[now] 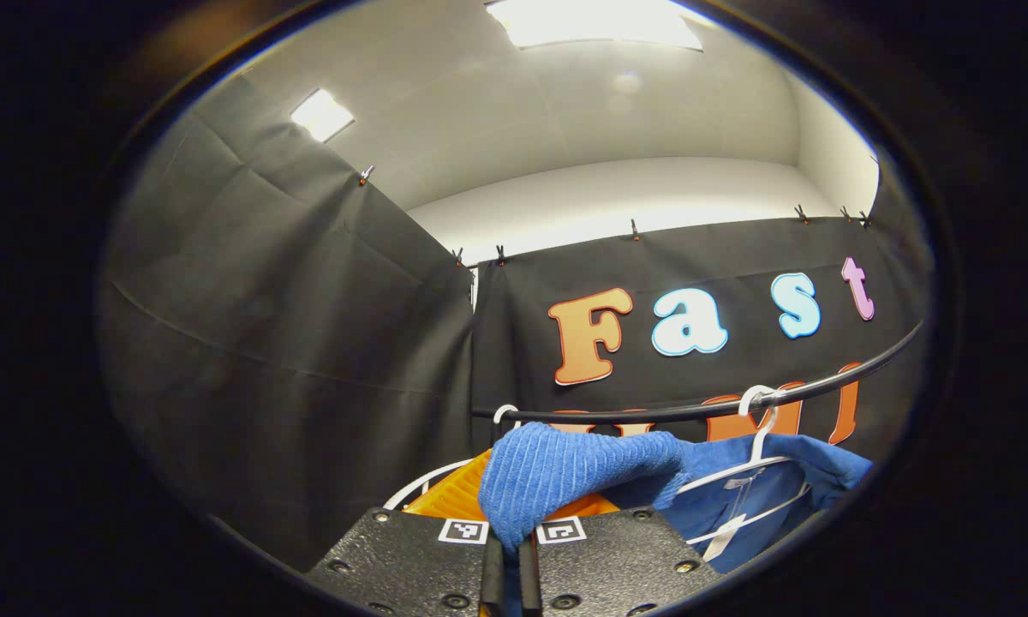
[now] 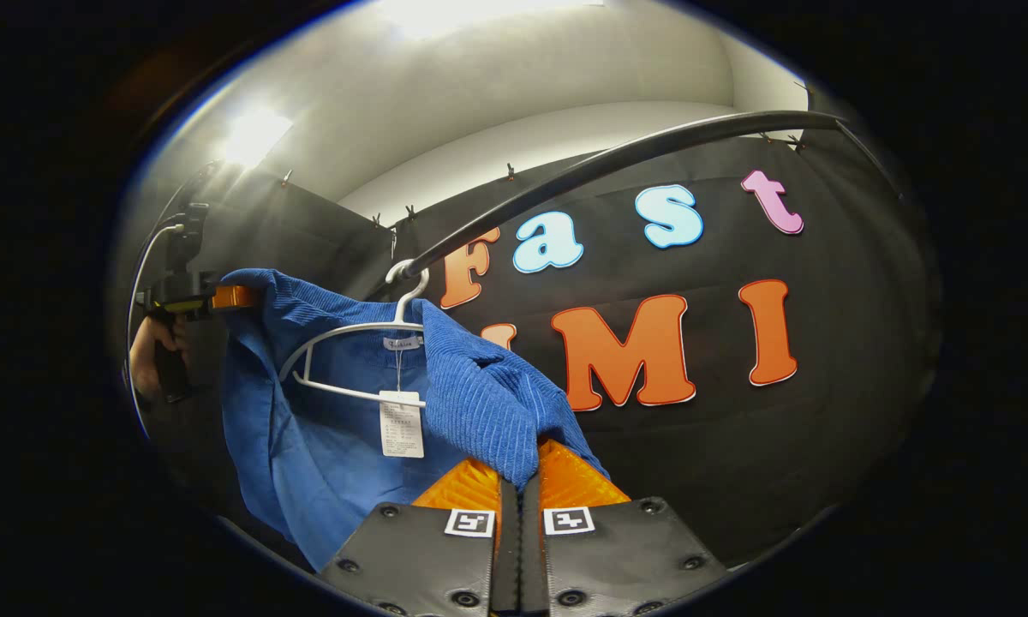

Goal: Grasp the clothes on the hanger with both hands and then place them into the laundry hamper below.

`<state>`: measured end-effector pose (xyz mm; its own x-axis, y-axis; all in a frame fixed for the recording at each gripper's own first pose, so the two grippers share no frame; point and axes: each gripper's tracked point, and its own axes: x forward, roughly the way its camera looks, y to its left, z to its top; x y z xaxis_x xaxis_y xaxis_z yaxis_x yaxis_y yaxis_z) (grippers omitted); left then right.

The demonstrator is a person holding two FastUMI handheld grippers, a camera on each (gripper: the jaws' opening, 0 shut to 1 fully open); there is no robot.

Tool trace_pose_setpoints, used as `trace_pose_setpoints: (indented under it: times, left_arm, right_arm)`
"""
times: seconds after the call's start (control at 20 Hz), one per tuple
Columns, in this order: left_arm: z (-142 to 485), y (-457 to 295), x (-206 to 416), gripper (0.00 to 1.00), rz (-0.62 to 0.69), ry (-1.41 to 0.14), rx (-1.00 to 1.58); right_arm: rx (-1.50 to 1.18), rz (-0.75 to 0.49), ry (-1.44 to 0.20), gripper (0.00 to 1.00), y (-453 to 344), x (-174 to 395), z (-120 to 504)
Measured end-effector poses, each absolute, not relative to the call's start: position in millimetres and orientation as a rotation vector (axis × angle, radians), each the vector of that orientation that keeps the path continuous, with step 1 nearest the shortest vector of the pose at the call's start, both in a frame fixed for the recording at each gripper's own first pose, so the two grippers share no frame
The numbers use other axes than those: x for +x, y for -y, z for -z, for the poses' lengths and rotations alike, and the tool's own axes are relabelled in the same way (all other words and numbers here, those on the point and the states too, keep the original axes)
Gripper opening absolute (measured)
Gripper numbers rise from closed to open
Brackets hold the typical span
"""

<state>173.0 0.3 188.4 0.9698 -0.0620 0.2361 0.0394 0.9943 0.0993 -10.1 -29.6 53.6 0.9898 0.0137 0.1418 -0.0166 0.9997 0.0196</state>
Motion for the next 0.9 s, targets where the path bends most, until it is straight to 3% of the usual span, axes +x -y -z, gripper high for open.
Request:
trace_pose_setpoints:
  times: [0.75,0.9]
  left_arm:
    - [-27.0,-46.8,272.6,0.07,0.023,-0.132,0.041]
    - [-3.2,-39.8,269.9,0.07,0.035,-0.135,0.012]
  right_arm:
    - [0.034,-0.021,0.121,0.08,32.8,-10.7,-52.3]
    - [0.016,-0.005,0.124,0.08,39.1,-11.6,-53.3]
